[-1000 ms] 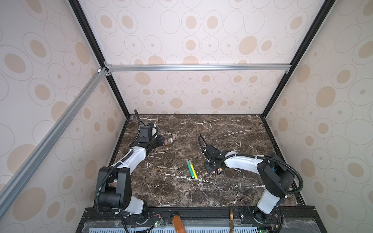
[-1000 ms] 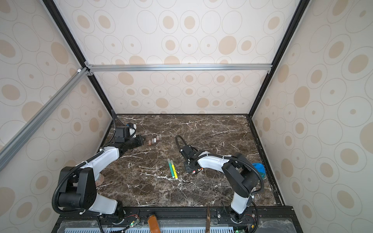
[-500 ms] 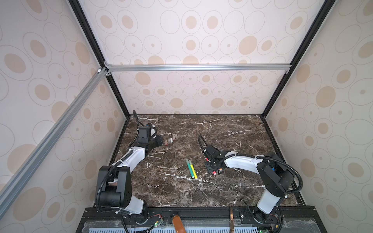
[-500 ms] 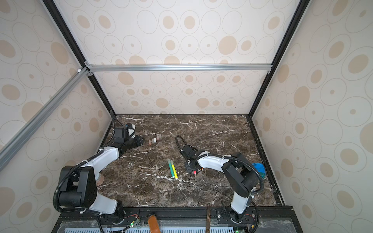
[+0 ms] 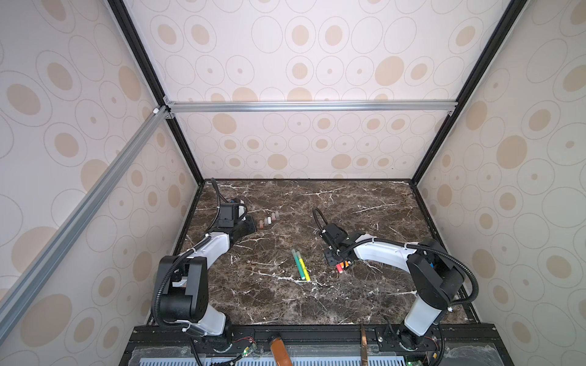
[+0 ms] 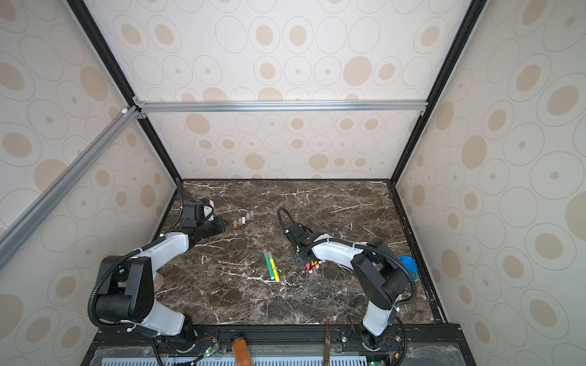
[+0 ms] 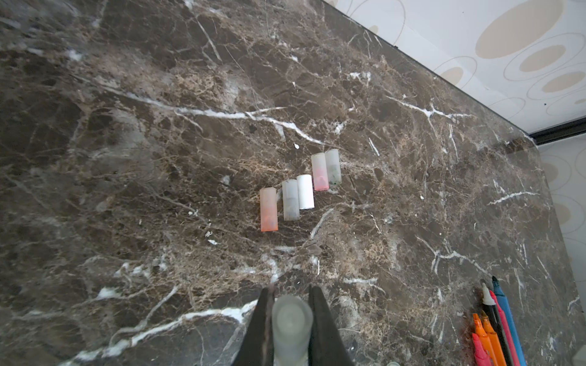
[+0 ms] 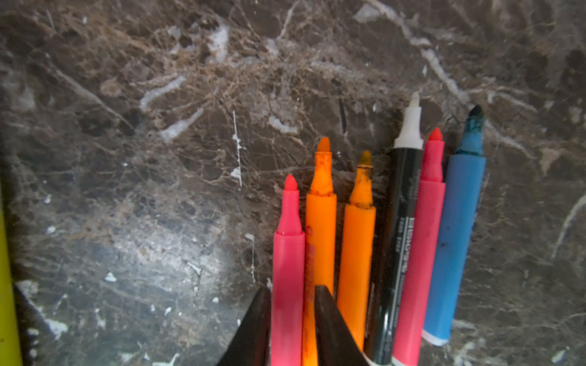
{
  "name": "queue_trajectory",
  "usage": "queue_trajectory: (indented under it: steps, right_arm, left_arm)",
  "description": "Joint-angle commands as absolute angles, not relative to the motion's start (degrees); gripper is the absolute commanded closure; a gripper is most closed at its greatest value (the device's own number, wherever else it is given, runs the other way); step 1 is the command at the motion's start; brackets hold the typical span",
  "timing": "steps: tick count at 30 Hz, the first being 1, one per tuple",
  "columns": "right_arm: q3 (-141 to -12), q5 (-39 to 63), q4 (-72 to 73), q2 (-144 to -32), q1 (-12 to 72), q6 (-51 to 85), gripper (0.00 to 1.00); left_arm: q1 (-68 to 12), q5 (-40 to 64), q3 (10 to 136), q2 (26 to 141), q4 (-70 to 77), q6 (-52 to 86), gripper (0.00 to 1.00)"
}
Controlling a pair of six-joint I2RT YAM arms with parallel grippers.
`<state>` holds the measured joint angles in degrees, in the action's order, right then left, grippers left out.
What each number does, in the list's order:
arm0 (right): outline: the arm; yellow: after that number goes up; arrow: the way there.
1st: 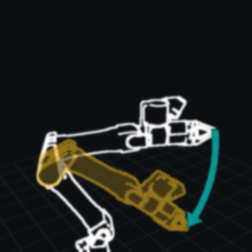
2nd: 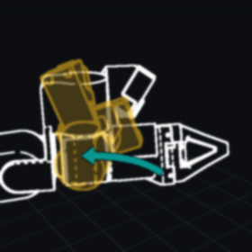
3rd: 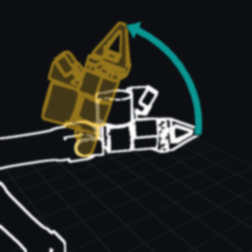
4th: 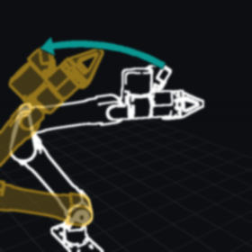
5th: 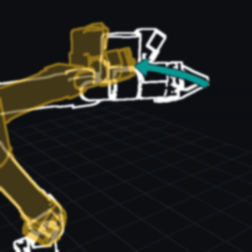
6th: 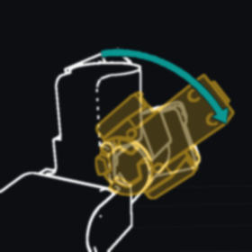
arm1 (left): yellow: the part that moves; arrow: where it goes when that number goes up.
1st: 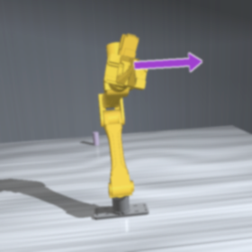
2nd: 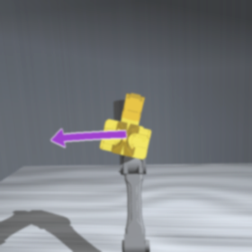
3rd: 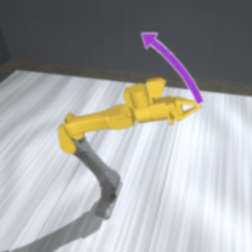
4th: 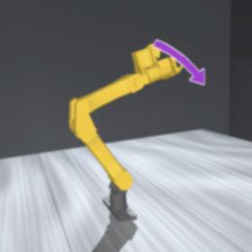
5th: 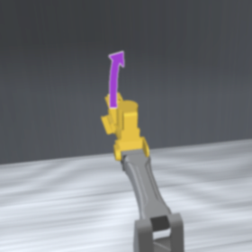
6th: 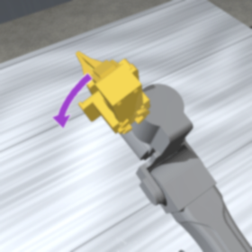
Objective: Remove pen caps from pens
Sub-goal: Place the pen at the center of the table, then place the pen cap at the top-left of the table.
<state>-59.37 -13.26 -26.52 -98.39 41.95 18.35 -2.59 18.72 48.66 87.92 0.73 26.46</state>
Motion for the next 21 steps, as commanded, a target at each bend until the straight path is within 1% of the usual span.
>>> queue_trajectory:
  steps: [1, 6, 13, 21]
  right_arm:
    - [-59.8, -12.4, -26.4, -94.1, 41.8, 17.1, 0.7]
    - [-59.7, -11.5, -26.4, -90.9, 41.8, 17.2, 0.69]
    - [-59.7, -11.1, -26.8, -89.5, 41.8, 17.4, 0.69]
    - [-59.2, -10.7, -26.5, -89.8, 41.8, 18.0, 0.7]
  left_arm:
    - [-2.0, 17.6, 48.2, 88.8, 2.2, 25.6, 1.0]
    - [-1.6, 17.5, 48.0, 92.0, 3.5, 25.3, 1.0]
    - [-1.5, 17.9, 51.9, 99.5, 3.0, 24.3, 1.0]
    - [-1.3, 17.1, 55.1, 103.1, 2.5, 23.7, 0.95]
